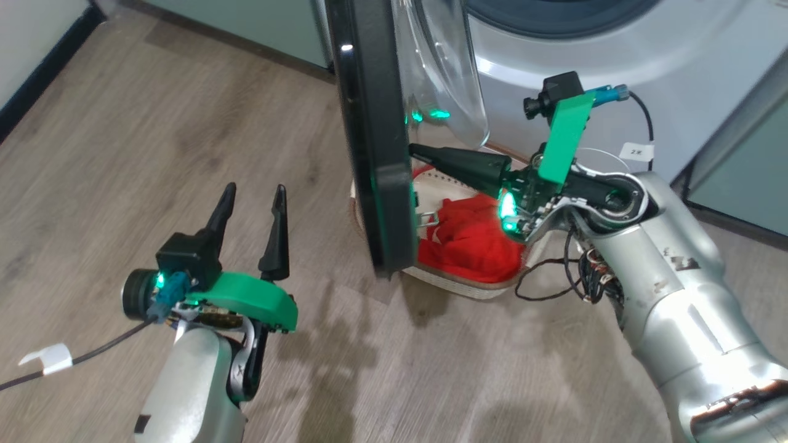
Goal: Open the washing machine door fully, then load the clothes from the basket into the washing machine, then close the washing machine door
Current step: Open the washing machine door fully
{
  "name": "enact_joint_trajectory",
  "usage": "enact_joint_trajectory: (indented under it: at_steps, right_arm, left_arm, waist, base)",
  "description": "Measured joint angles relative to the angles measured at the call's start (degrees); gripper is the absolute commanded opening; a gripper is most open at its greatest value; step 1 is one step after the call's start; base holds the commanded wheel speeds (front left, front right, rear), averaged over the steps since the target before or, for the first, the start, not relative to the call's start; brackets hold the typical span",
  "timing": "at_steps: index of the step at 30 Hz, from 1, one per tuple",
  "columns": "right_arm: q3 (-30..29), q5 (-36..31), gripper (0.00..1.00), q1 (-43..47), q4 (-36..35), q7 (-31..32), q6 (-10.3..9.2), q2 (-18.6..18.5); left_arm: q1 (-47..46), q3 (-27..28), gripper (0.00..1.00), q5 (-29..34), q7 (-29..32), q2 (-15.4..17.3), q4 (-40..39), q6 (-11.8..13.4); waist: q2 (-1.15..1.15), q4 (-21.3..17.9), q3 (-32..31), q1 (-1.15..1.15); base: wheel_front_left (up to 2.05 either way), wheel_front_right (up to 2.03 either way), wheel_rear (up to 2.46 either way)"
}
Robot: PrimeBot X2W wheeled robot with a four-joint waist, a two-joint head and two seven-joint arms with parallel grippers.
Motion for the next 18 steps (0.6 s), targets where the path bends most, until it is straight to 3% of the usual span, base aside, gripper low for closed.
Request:
enact_joint_trajectory:
  at_steps: [12,18]
  right_arm:
    - [5.6,3.7,0.00,0.9,-1.2,-3.6,0.00,0.0]
    - [4.4,4.6,0.00,1.5,-3.0,-6.1,0.00,0.1]
  left_arm:
    - [0.0,-1.0,1.00,-0.6,0.0,-0.1,0.3,1.0]
    - [0.0,-0.9,1.00,-0.7,0.0,-0.2,0.3,1.0]
  waist:
    - [0.00,2.2,-0.3,0.00]
    - [0.00,1.6,-0.3,0.00]
  base:
    - [0.00,0.00,0.00]
    - [0.00,0.00,0.00]
